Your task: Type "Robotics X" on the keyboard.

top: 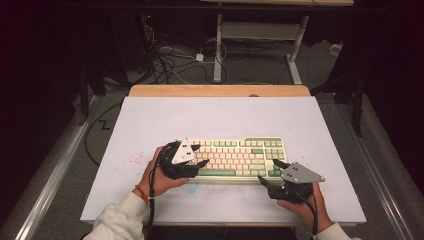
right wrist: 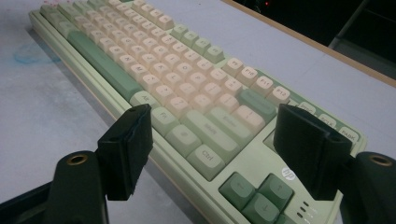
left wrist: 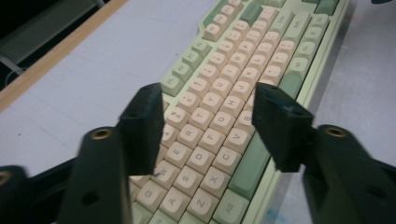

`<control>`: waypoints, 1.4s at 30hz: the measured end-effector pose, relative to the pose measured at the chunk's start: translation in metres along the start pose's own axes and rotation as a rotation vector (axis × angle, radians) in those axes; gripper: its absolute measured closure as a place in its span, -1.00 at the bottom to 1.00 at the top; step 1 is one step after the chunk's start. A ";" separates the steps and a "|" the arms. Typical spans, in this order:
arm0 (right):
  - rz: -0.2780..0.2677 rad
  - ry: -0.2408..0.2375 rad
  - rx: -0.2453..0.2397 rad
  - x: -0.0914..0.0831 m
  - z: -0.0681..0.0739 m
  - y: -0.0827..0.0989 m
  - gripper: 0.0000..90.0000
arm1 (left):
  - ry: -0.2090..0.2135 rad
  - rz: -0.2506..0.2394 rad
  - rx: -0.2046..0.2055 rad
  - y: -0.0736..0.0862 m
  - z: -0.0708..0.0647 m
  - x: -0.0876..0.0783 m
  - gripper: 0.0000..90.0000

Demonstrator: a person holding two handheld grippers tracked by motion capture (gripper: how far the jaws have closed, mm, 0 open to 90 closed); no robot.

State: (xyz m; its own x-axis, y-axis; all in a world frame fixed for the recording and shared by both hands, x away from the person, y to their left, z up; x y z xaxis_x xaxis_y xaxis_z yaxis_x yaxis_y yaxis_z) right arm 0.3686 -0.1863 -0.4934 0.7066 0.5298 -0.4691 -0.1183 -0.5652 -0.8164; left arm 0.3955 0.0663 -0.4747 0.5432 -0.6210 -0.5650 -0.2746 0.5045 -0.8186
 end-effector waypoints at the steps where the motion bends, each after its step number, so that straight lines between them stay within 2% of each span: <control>1: 0.001 0.005 -0.001 -0.001 -0.001 0.000 -0.36 | -0.008 -0.012 -0.003 0.002 0.001 -0.005 -0.19; 4: -0.004 0.008 0.003 -0.001 -0.002 0.000 -0.36 | -0.052 -0.019 0.002 0.010 0.007 -0.014 -0.35; 6: -0.003 0.005 0.004 -0.001 -0.002 0.000 -0.31 | -0.076 -0.018 -0.001 0.016 0.012 -0.021 -0.39; 12: 0.001 0.004 -0.007 0.000 0.000 -0.001 -0.30 | -0.109 -0.043 -0.044 0.035 0.025 -0.037 -0.50; 15: 0.005 0.006 -0.003 0.002 0.000 -0.001 -0.30 | -0.132 -0.031 -0.072 0.047 0.030 -0.042 -0.53; 17: 0.009 0.008 -0.003 0.003 0.000 -0.001 -0.29 | -0.138 -0.014 -0.076 0.055 0.033 -0.045 -0.55; 23: 0.014 0.005 -0.011 0.008 0.000 -0.004 -0.21 | -0.158 -0.005 -0.101 0.070 0.037 -0.052 -0.56; 27: 0.028 -0.015 -0.014 0.012 0.001 -0.006 0.02 | -0.168 0.014 -0.122 0.081 0.040 -0.057 -0.56; 31: 0.039 -0.043 -0.018 0.019 0.003 -0.012 0.37 | -0.180 0.028 -0.149 0.091 0.042 -0.061 -0.56; 32: 0.049 -0.040 -0.014 0.021 0.002 -0.015 0.46 | -0.180 0.032 -0.150 0.092 0.042 -0.061 -0.56; 34: 0.047 -0.061 -0.003 0.024 0.000 -0.019 0.62 | -0.175 0.033 -0.160 0.094 0.040 -0.061 -0.56; 38: 0.062 -0.088 0.012 0.035 -0.004 -0.027 0.94 | -0.172 0.031 -0.153 0.091 0.038 -0.057 -0.55; 41: 0.085 -0.100 0.009 0.046 -0.008 -0.031 1.00 | -0.164 0.035 -0.149 0.091 0.036 -0.056 -0.55; 42: 0.095 -0.099 0.008 0.050 -0.009 -0.032 1.00 | -0.169 0.036 -0.132 0.090 0.036 -0.055 -0.55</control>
State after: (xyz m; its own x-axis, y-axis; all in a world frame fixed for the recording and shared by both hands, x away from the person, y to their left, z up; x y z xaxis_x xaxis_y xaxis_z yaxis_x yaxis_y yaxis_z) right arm 0.4135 -0.1471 -0.4872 0.6198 0.5338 -0.5752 -0.1875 -0.6110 -0.7691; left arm 0.3696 0.1681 -0.5138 0.6535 -0.4890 -0.5778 -0.3917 0.4347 -0.8109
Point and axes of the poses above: each handheld gripper's, and its own axes: x roughly forward along the jaws, y roughly out of its underside, z roughly to its left, the point moved 9 cm from there along x, roughly forward along the jaws, and after that the axes turned 8 degrees about -x, right-handed, at the moved point
